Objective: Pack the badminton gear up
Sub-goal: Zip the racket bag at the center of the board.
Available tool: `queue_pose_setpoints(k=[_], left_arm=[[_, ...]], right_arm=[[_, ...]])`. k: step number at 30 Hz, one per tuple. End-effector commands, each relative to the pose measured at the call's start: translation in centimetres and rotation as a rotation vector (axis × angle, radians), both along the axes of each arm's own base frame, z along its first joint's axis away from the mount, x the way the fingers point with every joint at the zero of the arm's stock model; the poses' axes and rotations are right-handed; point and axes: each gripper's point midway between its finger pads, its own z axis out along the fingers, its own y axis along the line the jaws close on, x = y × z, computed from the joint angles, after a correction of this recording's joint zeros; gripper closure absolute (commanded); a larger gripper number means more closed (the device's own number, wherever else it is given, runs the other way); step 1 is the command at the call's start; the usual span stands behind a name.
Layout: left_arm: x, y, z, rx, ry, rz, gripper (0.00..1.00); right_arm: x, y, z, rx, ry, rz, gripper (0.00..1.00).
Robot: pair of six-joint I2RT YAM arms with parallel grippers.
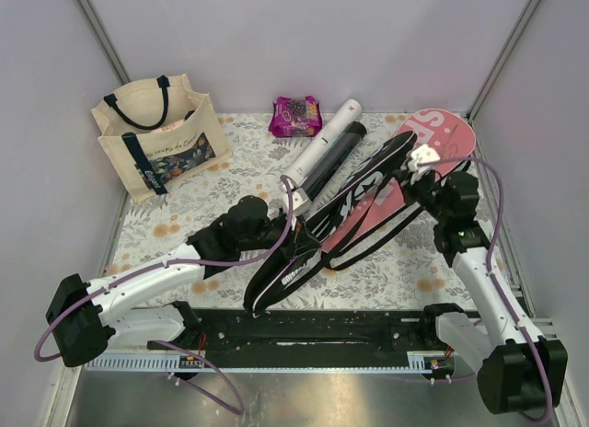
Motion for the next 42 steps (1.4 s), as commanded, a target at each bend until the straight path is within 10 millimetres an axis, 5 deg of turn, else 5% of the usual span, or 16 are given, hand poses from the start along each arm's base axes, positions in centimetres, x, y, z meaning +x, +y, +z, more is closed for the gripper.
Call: queue_pose_setpoints(k=[1,5,10,14,18,27,42], left_arm=[[0.9,-0.6,5.5,-0.136,-0.114,0.005,1.00],[0.6,-0.6,6.3,-0.151,-0.077,-0.006,1.00],[0.4,-0.2,7.5,-0.167,-0.079,-0.006,1.00],[0.1,-0.3,7.8,-0.172,-0.074,-0.020,1.00],[-0.1,-0.3,8.1,-0.183,-0.066,-0.033,1.00],[-0.7,-0.4,8.3,-0.197,-0.055,-0.072,1.00],[-1.2,-0.5,8.4,-0.213,-0.049,-0.110,1.00]], right_arm=[[2.9,-5.8,5.5,0.230,0.142,-0.439,0.83],[4.1,-8.4,3.9,0.088,0.130,-0.475,0.76],[5.0,-12.1,4.9,0.137,-0.048,-0.404,0.55],[5.4,-10.0,1.6,-0.093,-0.067,-0.191,0.51],[5.7,-9.3,0.3,-0.185,-0.213,-0.120,0.50],[7.8,-8.3,2.1,-0.192,-0.409,-0.051,0.46],[9.4,-7.8,1.7,-0.336,-0.447,0.001,0.44]])
